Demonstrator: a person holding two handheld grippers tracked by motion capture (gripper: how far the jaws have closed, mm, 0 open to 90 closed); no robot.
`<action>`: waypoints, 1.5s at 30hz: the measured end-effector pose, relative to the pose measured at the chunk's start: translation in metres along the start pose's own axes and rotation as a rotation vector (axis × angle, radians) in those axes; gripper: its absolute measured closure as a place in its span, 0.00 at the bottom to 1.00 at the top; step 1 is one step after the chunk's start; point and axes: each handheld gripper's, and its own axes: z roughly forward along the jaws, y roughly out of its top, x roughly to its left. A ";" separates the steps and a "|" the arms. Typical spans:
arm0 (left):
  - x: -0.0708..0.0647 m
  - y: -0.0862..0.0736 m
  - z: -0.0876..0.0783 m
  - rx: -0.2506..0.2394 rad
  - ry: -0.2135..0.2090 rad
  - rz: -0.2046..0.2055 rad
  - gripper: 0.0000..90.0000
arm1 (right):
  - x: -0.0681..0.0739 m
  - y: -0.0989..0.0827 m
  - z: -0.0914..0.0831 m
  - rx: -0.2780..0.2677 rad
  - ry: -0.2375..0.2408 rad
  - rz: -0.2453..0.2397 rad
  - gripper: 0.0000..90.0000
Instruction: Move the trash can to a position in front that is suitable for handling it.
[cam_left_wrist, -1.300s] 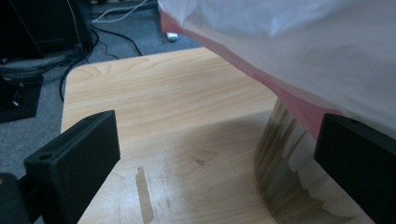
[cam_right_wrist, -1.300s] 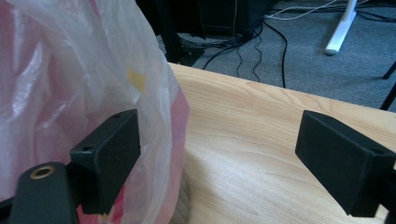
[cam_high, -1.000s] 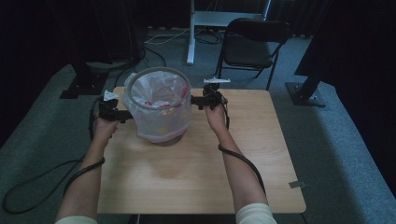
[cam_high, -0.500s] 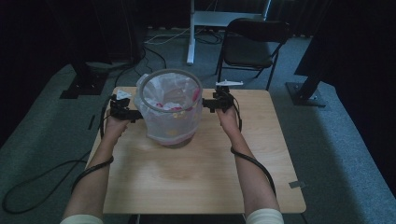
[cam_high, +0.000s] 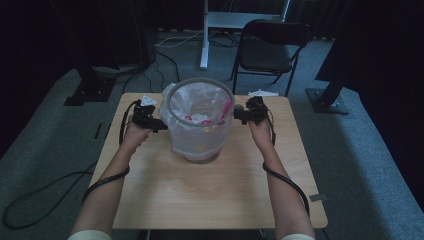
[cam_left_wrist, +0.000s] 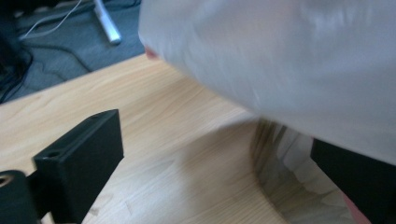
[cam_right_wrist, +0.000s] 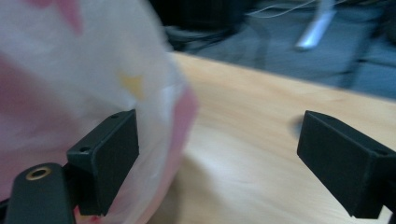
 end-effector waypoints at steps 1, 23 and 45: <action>0.001 0.001 0.000 -0.004 0.033 -0.005 0.03 | -0.003 0.001 -0.002 0.000 -0.044 0.003 0.13; 0.002 0.019 0.009 -0.002 0.032 -0.056 0.03 | 0.000 0.010 0.004 -0.005 0.003 0.069 0.16; -0.010 0.005 -0.015 0.025 0.034 0.022 0.03 | 0.015 -0.007 -0.007 -0.025 0.067 0.080 0.18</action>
